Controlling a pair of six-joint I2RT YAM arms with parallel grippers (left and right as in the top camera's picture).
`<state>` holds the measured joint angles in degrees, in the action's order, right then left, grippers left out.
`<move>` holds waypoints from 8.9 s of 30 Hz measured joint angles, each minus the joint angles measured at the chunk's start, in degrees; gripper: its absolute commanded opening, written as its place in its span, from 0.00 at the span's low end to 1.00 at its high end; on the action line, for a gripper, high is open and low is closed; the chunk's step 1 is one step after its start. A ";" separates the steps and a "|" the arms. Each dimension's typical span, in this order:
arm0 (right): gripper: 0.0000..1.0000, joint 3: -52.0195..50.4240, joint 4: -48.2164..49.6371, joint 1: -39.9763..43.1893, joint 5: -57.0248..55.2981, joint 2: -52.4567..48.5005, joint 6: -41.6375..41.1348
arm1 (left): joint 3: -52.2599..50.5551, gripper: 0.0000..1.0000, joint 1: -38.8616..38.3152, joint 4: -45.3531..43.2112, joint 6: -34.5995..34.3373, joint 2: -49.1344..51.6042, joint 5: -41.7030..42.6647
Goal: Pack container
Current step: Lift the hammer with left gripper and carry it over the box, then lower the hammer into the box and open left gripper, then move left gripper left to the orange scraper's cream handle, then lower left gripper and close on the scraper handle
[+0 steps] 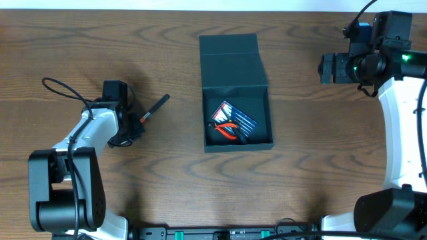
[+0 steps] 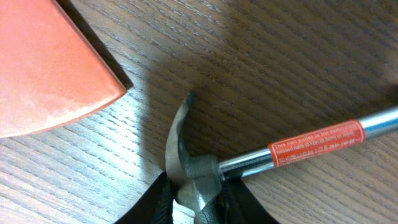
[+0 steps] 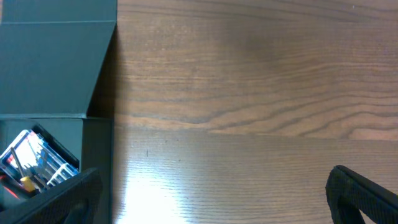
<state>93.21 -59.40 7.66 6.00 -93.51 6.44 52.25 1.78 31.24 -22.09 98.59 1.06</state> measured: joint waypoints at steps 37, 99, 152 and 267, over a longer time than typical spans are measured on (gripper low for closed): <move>0.99 0.00 -0.68 0.00 0.00 0.00 0.00 | 0.02 0.06 -0.26 7.98 4.15 -17.03 1.95; 0.99 0.00 -2.14 5.38 -0.24 0.00 -3.30 | 26.75 0.06 -32.22 8.59 24.92 8.79 8.20; 0.99 0.00 -2.71 5.38 -0.24 0.00 -2.84 | 34.67 0.83 3.89 38.53 25.83 -21.92 -10.34; 0.99 0.00 -5.33 5.38 -2.99 0.00 0.26 | 9.18 0.44 33.38 11.89 74.60 6.86 5.27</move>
<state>93.21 -64.73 13.04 3.01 -93.51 6.70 61.43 35.16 43.13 52.51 105.45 6.33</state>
